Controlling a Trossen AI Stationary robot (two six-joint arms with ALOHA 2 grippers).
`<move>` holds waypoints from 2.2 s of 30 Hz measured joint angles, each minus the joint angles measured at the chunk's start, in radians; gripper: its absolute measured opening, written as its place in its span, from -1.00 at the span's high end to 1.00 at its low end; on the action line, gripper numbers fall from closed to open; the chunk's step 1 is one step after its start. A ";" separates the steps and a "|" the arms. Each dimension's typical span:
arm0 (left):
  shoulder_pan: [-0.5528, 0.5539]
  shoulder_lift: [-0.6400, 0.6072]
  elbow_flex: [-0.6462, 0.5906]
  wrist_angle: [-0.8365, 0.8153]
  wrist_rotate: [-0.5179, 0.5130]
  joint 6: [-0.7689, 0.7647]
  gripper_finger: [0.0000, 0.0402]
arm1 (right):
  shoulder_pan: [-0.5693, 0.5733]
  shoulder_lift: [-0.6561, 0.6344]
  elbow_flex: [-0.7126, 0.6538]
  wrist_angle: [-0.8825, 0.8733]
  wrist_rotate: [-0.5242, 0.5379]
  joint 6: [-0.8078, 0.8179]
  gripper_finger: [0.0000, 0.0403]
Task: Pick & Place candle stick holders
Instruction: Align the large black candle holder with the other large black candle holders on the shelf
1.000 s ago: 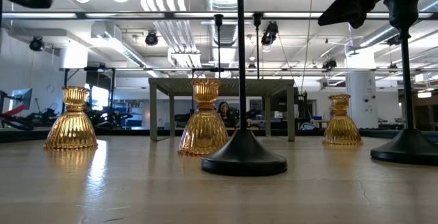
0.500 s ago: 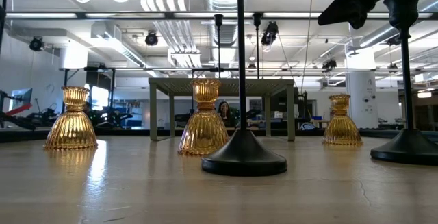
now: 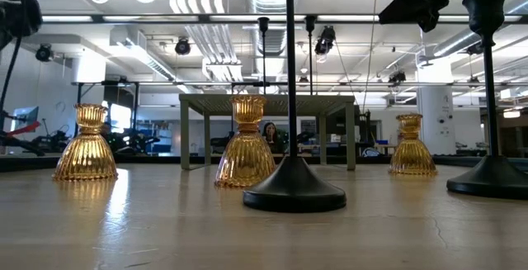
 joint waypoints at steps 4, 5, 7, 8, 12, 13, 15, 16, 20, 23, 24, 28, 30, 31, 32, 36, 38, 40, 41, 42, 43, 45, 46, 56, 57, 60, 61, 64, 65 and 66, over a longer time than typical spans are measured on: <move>-0.012 -0.025 -0.118 0.149 -0.015 0.037 0.23 | 0.000 0.000 0.000 0.000 0.000 0.003 0.72; -0.011 -0.030 -0.140 0.179 -0.020 0.048 0.23 | 0.000 0.000 0.000 0.001 0.000 0.005 0.72; -0.011 -0.040 -0.182 0.233 -0.027 0.083 0.23 | 0.000 0.000 0.000 0.008 0.000 0.010 0.72; -0.011 -0.044 -0.197 0.256 -0.033 0.104 0.23 | 0.000 0.000 0.000 0.015 0.000 0.010 0.72; -0.011 -0.059 -0.251 0.349 -0.076 0.187 0.23 | 0.000 0.000 0.000 0.047 0.000 0.007 0.72; -0.011 -0.059 -0.258 0.365 -0.091 0.205 0.23 | 0.000 0.000 0.000 0.053 0.000 0.005 0.72; -0.011 -0.059 -0.263 0.394 -0.101 0.240 0.23 | 0.000 0.000 0.000 0.058 0.000 0.004 0.72; -0.011 -0.059 -0.266 0.412 -0.102 0.262 0.23 | 0.000 0.000 0.000 0.059 0.000 0.003 0.72; -0.011 -0.059 -0.268 0.480 -0.126 0.378 0.23 | 0.000 0.000 0.000 0.067 0.000 -0.001 0.72; -0.011 -0.059 -0.267 0.534 -0.133 0.466 0.23 | 0.000 0.000 0.000 0.067 0.000 -0.003 0.72; -0.010 -0.059 -0.267 0.551 -0.136 0.496 0.23 | 0.000 0.000 0.000 0.067 0.000 -0.004 0.72; -0.009 -0.059 -0.268 0.607 -0.155 0.610 0.23 | 0.000 0.000 0.000 0.067 0.000 -0.004 0.72; -0.008 -0.059 -0.267 0.620 -0.178 0.648 0.23 | 0.000 0.000 0.000 0.067 0.000 -0.003 0.72; -0.008 -0.059 -0.267 0.626 -0.187 0.662 0.23 | 0.000 0.000 0.000 0.068 0.000 -0.003 0.72; -0.006 -0.059 -0.267 0.631 -0.195 0.672 0.23 | 0.000 0.000 0.000 0.067 0.000 -0.003 0.72; 0.002 -0.059 -0.268 0.634 -0.205 0.686 0.23 | 0.000 0.000 0.000 0.068 0.000 -0.003 0.72; 0.007 -0.058 -0.268 0.635 -0.206 0.686 0.24 | 0.000 0.000 0.000 0.068 0.000 -0.004 0.72; 0.012 -0.058 -0.268 0.635 -0.207 0.687 0.28 | 0.000 0.000 0.000 0.068 0.000 -0.004 0.72; 0.015 -0.058 -0.268 0.635 -0.206 0.690 0.31 | 0.000 0.000 0.000 0.068 0.000 -0.004 0.72; 0.016 -0.058 -0.268 0.636 -0.205 0.693 0.35 | 0.000 0.000 0.000 0.068 0.000 -0.004 0.72; 0.018 -0.058 -0.268 0.635 -0.203 0.694 0.41 | 0.000 0.000 0.000 0.068 0.000 -0.005 0.72; 0.018 -0.058 -0.268 0.636 -0.203 0.695 0.53 | 0.000 0.000 0.000 0.068 0.000 -0.010 0.72; 0.018 -0.058 -0.268 0.636 -0.202 0.696 0.60 | 0.000 0.000 0.000 0.069 0.000 -0.013 0.72; 0.026 -0.059 -0.263 0.633 -0.279 0.741 0.93 | 0.000 0.000 0.000 0.073 0.000 -0.023 0.72; 0.025 -0.061 -0.255 0.633 -0.279 0.750 0.94 | 0.000 0.000 0.000 0.073 0.000 -0.023 0.72; 0.025 -0.071 -0.212 0.636 -0.281 0.783 0.94 | 0.000 0.000 0.000 0.073 0.000 -0.024 0.72; 0.025 -0.073 -0.192 0.636 -0.283 0.805 0.94 | 0.000 0.000 0.000 0.073 0.001 -0.027 0.72; 0.026 -0.074 -0.129 0.637 -0.298 0.903 0.94 | 0.000 0.000 0.000 0.075 0.002 -0.038 0.72; 0.027 -0.074 -0.107 0.637 -0.318 0.943 0.94 | 0.000 0.000 0.000 0.075 0.002 -0.039 0.72; 0.030 -0.073 -0.086 0.641 -0.350 0.976 0.94 | 0.000 0.000 0.000 0.075 0.002 -0.041 0.72</move>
